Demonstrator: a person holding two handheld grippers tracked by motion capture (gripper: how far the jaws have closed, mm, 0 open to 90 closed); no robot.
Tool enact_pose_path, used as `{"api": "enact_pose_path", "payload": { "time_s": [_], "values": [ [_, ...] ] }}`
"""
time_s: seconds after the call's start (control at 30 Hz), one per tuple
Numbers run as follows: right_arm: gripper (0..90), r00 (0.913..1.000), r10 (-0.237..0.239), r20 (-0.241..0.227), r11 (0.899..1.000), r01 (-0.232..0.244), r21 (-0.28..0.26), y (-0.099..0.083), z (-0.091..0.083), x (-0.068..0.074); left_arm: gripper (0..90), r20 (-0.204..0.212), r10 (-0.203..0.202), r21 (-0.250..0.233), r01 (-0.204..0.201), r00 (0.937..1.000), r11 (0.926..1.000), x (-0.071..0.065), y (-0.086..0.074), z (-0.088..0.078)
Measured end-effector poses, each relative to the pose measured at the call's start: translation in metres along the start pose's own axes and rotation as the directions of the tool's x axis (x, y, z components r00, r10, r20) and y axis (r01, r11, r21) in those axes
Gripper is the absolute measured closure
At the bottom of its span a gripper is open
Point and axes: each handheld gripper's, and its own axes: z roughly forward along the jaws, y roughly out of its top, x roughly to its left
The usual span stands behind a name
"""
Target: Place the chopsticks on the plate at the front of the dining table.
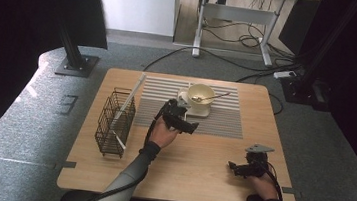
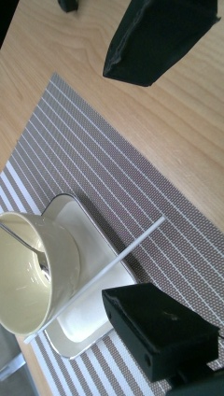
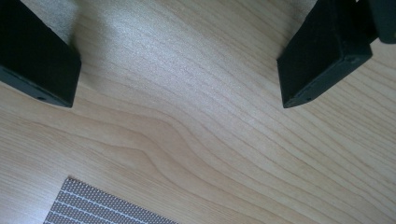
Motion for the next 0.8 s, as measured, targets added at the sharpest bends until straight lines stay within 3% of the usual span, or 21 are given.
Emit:
{"api": "enact_pose_path", "payload": {
  "time_s": [0.4,0.8],
  "values": [
    [0.0,1.0,0.001,0.0,1.0,-0.001,0.001,0.0,0.0,0.0,0.0,0.014,0.017,-0.012,-0.017,0.9997,0.9998,-0.01,-0.02,-0.027],
    [0.0,1.0,-0.001,0.0,1.0,0.001,-0.001,0.0,0.0,0.0,0.0,0.026,0.036,-0.032,-0.036,0.999,0.9989,-0.02,-0.053,-0.05]
  ]
}}
